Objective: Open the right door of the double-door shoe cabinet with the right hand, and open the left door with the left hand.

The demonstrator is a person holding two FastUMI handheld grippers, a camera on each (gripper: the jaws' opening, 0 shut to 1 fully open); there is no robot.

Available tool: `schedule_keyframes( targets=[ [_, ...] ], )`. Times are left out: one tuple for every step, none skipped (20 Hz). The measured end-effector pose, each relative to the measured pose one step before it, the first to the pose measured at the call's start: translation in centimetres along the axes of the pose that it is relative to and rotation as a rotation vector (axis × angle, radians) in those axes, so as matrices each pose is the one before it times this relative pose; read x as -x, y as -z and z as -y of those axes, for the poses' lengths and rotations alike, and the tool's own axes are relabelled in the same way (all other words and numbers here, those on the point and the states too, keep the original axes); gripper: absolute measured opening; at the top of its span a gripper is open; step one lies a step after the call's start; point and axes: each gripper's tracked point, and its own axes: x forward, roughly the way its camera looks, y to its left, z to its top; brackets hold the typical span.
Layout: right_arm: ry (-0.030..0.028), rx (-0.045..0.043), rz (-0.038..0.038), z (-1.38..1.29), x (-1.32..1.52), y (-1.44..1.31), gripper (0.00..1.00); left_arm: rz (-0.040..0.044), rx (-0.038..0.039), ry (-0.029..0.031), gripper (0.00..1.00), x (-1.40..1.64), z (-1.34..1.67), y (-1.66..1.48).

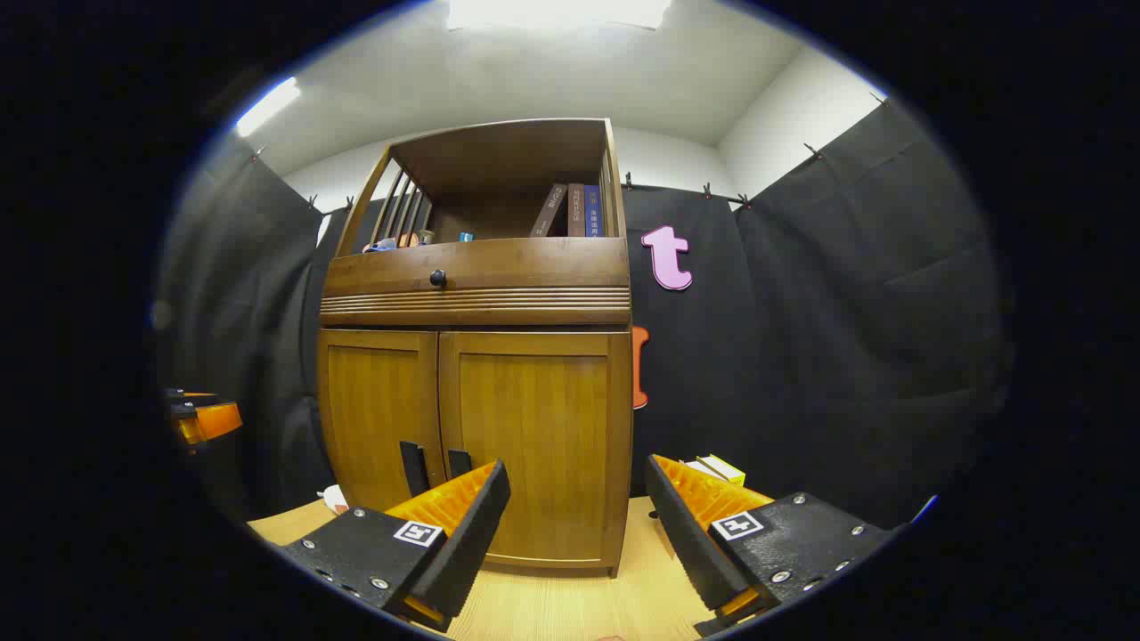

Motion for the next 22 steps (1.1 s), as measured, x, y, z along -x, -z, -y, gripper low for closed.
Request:
schedule_keyframes(
  targets=[
    [-0.00095, 0.00328, 0.00120, -0.105, 0.151, 0.011, 1.00, 0.00580, 0.00866, -0.00001, 0.93, -0.079, 0.136, -0.009],
    [-0.00040, 0.00707, -0.00052, -0.068, 0.154, 0.051, 1.00, 0.00205, 0.00034, -0.00242, 0.96, -0.185, 0.059, 0.072],
    [-0.00215, 0.00866, -0.00290, -0.146, 0.105, 0.228, 0.94, -0.00382, -0.00297, -0.00544, 0.93, -0.121, 0.082, 0.455],
    [-0.00467, 0.00751, -0.00555, -0.298, -0.020, 0.286, 0.97, -0.00539, 0.00113, 0.00142, 0.92, -0.211, 0.071, 0.268],
    [-0.00613, 0.00546, -0.00189, -0.206, 0.038, 0.145, 1.00, -0.00264, 0.00831, 0.00384, 0.93, -0.042, 0.250, 0.134],
    [-0.00592, 0.00619, -0.00092, -0.245, 0.035, 0.104, 0.94, 0.00130, 0.01133, 0.00458, 0.93, -0.126, 0.208, -0.021],
    [-0.00398, 0.00762, 0.00142, -0.154, -0.120, 0.038, 1.00, 0.00449, 0.00894, 0.00437, 0.93, -0.093, 0.029, -0.075],
    [0.00224, 0.00779, 0.00174, 0.056, -0.206, 0.130, 1.00, 0.00529, 0.00692, 0.00075, 0.93, -0.095, -0.044, -0.124],
    [0.00406, 0.01101, 0.00385, 0.094, -0.344, 0.177, 0.94, 0.00826, 0.00361, 0.00064, 0.93, -0.248, -0.052, -0.075],
    [0.00606, 0.00900, 0.00136, 0.130, -0.387, 0.225, 0.94, 0.00763, 0.00082, -0.00046, 0.96, -0.317, -0.049, -0.183],
    [0.00597, 0.00417, 0.00088, 0.162, -0.396, 0.374, 0.95, 0.00641, 0.00008, -0.00491, 0.93, -0.182, -0.103, -0.136],
    [0.00295, -0.00467, 0.00207, -0.006, -0.401, 0.296, 0.95, 0.01069, -0.00248, 0.00052, 0.97, -0.265, -0.031, -0.316],
    [-0.00085, -0.01063, -0.00122, -0.026, -0.352, 0.404, 0.95, 0.00914, -0.00264, 0.00430, 0.97, -0.207, 0.330, -0.149],
    [-0.00229, -0.01063, -0.00897, -0.026, -0.279, 0.492, 0.95, -0.00073, -0.00089, 0.00259, 0.93, -0.135, 0.258, 0.131],
    [-0.00090, -0.01136, -0.00675, -0.027, -0.172, 0.493, 1.00, -0.00622, -0.00523, 0.00300, 0.93, -0.225, 0.218, 0.307],
    [-0.00357, -0.00708, -0.00707, -0.079, -0.112, 0.381, 0.95, -0.00827, -0.01106, -0.00005, 0.93, -0.066, 0.062, 0.290],
    [-0.00550, -0.00320, -0.00616, -0.161, -0.094, 0.368, 0.95, -0.00681, -0.01189, -0.00972, 0.96, 0.035, -0.103, 0.122],
    [-0.00257, -0.00295, -0.00367, -0.070, -0.193, 0.298, 0.95, -0.00599, -0.00990, -0.01113, 0.93, -0.030, -0.171, 0.202],
    [-0.00500, -0.00303, -0.00121, -0.198, -0.173, 0.205, 0.95, -0.00788, -0.00446, -0.00599, 0.93, 0.155, 0.106, 0.311],
    [-0.00429, -0.00278, -0.00236, -0.382, -0.198, 0.250, 1.00, -0.00663, 0.00030, 0.00170, 0.93, 0.049, 0.105, 0.210],
    [-0.00628, -0.00276, -0.00233, -0.505, -0.453, 0.344, 1.00, -0.00032, 0.00372, 0.00294, 0.93, 0.122, 0.185, 0.088],
    [-0.00946, -0.00307, -0.00428, -0.758, -0.409, 0.335, 0.95, -0.00193, 0.00153, -0.00279, 0.93, 0.190, -0.084, 0.002]
  ],
)
